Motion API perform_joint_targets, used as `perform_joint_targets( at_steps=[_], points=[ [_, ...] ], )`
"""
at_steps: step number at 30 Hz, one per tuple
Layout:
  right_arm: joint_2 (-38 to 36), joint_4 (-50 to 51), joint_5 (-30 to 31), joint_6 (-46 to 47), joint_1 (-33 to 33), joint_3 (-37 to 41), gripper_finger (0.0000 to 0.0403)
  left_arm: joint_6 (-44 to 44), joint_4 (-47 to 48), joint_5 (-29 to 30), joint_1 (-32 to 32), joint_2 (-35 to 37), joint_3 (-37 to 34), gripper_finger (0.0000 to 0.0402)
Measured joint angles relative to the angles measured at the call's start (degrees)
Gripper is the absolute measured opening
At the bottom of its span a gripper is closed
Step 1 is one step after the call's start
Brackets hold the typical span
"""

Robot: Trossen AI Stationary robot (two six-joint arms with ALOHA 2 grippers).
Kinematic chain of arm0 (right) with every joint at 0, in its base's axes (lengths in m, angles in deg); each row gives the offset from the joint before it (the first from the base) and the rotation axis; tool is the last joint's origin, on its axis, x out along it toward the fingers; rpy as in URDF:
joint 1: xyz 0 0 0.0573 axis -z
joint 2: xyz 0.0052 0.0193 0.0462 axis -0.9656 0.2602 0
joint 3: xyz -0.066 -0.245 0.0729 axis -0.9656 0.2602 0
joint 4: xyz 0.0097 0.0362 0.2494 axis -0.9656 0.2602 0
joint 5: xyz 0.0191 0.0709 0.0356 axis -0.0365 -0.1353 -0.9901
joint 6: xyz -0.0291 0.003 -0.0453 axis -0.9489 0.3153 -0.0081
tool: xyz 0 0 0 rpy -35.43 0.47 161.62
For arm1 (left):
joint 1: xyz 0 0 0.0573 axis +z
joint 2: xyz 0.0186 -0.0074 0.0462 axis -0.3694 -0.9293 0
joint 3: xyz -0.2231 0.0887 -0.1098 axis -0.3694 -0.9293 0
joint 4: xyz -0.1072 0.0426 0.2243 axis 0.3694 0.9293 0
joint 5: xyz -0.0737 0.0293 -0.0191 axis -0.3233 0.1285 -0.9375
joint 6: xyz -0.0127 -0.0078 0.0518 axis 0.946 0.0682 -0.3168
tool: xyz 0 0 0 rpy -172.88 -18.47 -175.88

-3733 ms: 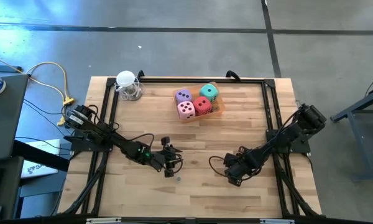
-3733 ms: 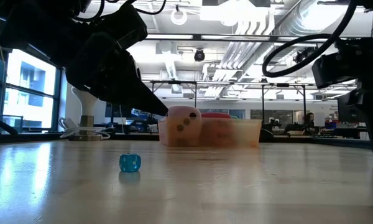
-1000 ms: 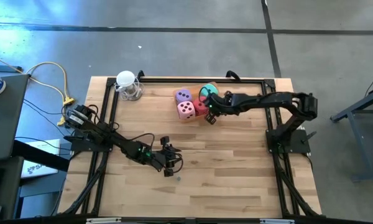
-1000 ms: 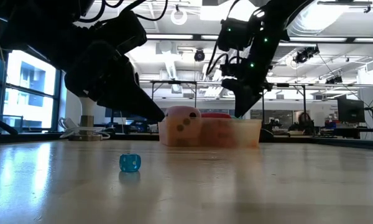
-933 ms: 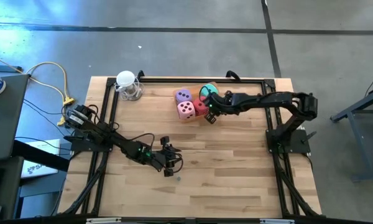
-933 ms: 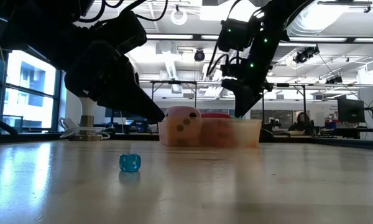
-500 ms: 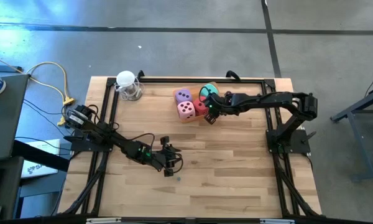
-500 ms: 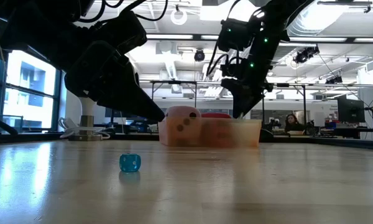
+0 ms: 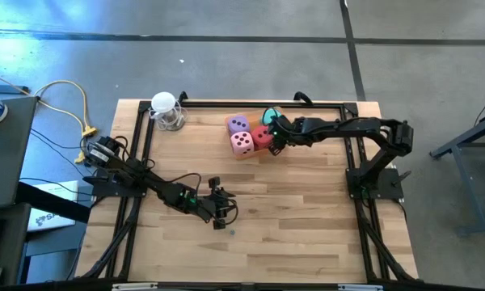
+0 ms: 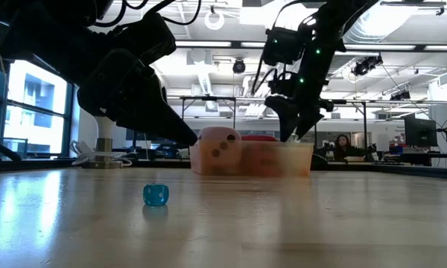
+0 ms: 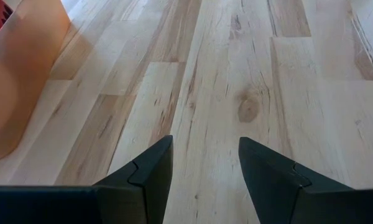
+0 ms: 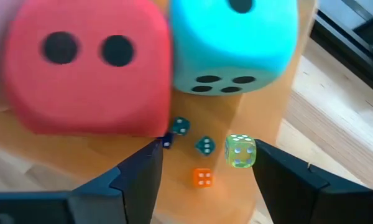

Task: Pick & Place Dice
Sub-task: Put the small green dice into the orange container, then put the small light blue dice into the orange container

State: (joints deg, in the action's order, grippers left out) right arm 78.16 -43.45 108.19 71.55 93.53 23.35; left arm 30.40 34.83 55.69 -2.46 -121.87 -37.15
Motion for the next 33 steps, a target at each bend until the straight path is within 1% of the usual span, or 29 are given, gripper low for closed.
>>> perform_joint_targets(
  at_steps=[7, 14, 19, 24, 33],
  points=[
    [0.0, 0.82, -0.02, 0.64, 1.38, 0.02, 0.0232, 0.02, 0.19, 0.0, 0.02, 0.0, 0.0, 0.0177],
    [0.0, 1.3, -0.02, 0.62, 1.44, 0.02, 0.0231, 0.02, 0.19, 0.0, 0.0, 0.0, 0.0, 0.0177],
    [-0.02, 1.16, 1.7, 0.61, 1.46, 1.78, 0.0231, 0.02, 0.2, 0.0, 0.0, 0.0, 0.0, 0.0177],
    [-0.02, -1.58, 0.93, -1.18, 1.53, 3.6, 0.0231, 0.02, 0.43, 0.0, 0.0, 0.0, -0.02, 0.0177],
    [-0.02, -3.87, 0.98, -3.09, 1.51, 3.69, 0.0231, 0.02, 0.41, 0.0, 0.0, 0.0, -0.02, 0.0177]
  ],
)
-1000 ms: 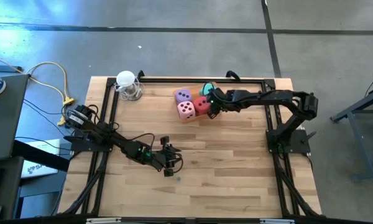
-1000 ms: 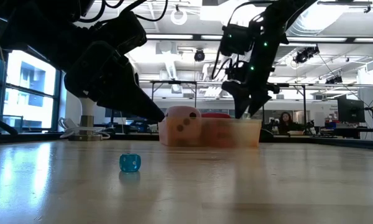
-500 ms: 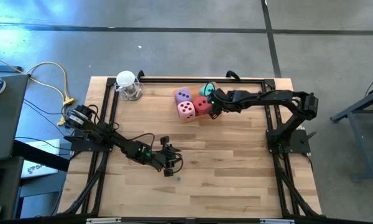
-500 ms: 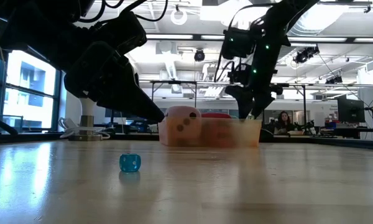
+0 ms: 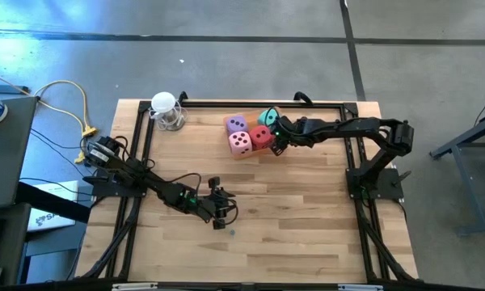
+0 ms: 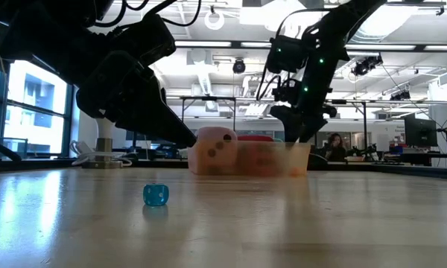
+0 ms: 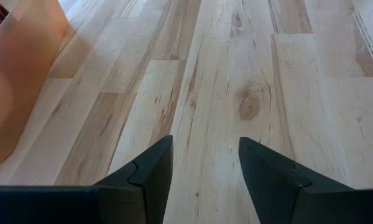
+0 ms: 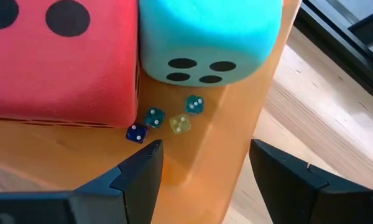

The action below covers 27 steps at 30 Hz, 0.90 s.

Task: Pick & Place Dice
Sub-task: Put the small light blue dice into the orange container

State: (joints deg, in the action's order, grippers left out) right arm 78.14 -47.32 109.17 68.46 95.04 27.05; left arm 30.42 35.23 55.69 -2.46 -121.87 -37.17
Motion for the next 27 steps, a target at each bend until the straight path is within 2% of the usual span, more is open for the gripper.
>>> perform_joint_targets(
  at_steps=[8, 15, 21, 27],
  points=[
    [-0.07, 0.48, 0.49, -1.63, 0.0, -0.43, 0.0231, 0.0, 0.01, 0.0, 0.0, 0.0, 0.0, 0.0177],
    [-5.29, 1.44, 4.5, -0.23, -2.87, -0.48, 0.0231, 0.0, 0.82, -0.02, -0.05, 0.0, -0.02, 0.0177],
    [-13.76, 3.21, 9.57, 3.95, -12.98, -0.52, 0.0231, -3.96, 1.53, -2.34, -2.99, 0.0, -0.04, 0.0177],
    [-18.67, 4.5, 18.4, 11.77, -31.05, 0.39, 0.0231, -5.77, 1.69, -2.47, -6.28, -0.01, -0.04, 0.0177]
  ],
)
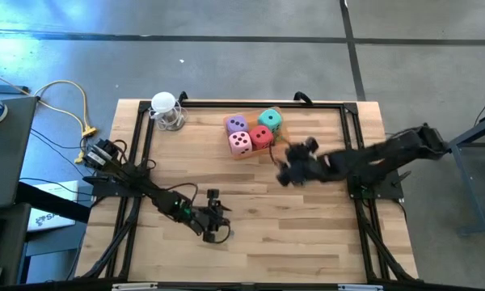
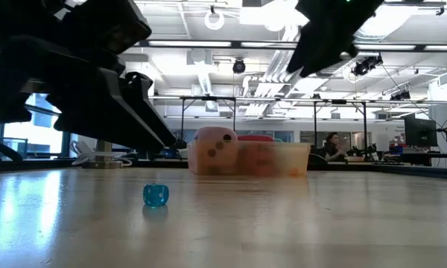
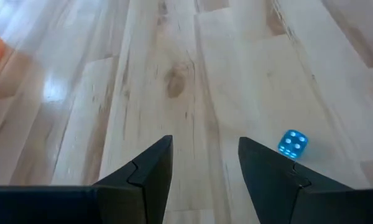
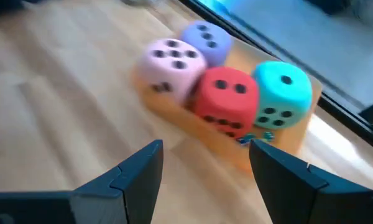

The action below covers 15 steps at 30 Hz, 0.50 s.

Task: Pick & Place Dice
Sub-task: Put the small light blue dice into the orange container

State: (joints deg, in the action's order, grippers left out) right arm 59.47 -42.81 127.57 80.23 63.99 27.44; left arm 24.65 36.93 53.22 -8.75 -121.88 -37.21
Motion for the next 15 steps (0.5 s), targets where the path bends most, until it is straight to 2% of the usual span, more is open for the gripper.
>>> perform_joint_targets(
  at_steps=[7, 12, 15],
  points=[
    [-0.15, 0.11, 16.13, 12.47, -22.11, 2.59, 0.0231, 1.0, 0.24, 0.13, 0.38, 0.01, 0.0, 0.0177],
    [-0.1, -0.48, 25.35, 16.85, -31.32, 5.66, 0.0231, 5.42, 2.17, 0.07, -0.17, 0.01, 0.0, 0.0177],
    [-0.1, -0.7, 28.18, 19.45, -34.57, 7.75, 0.0231, 7.37, 2.15, -0.46, -1.3, 0.01, 0.0, 0.0177]
  ],
)
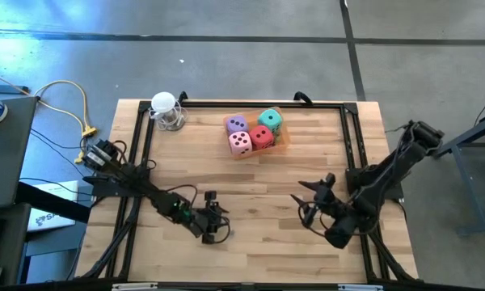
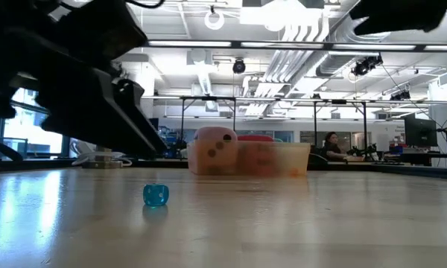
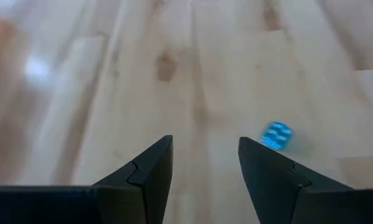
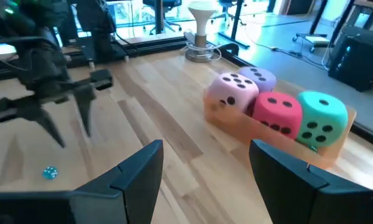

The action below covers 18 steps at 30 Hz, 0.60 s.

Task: Pick & Place Dice
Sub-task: Put the small light blue dice into the orange container

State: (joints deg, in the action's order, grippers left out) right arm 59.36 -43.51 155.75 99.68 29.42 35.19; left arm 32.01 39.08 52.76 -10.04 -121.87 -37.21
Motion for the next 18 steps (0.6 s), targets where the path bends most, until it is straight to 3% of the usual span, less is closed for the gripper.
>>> perform_joint_targets(
  at_steps=[7, 18],
  points=[
    [0.0, -0.33, 1.8, 9.88, -0.52, 5.66, 0.0231, 5.16, -0.43, -1.01, -2.01, -0.24, 0.02, 0.0177],
    [0.0, -1.63, 2.83, 9.58, 0.24, 6.28, 0.0231, 4.92, -10.58, -6.93, -1.27, -7.41, 0.07, 0.0176]
  ],
)
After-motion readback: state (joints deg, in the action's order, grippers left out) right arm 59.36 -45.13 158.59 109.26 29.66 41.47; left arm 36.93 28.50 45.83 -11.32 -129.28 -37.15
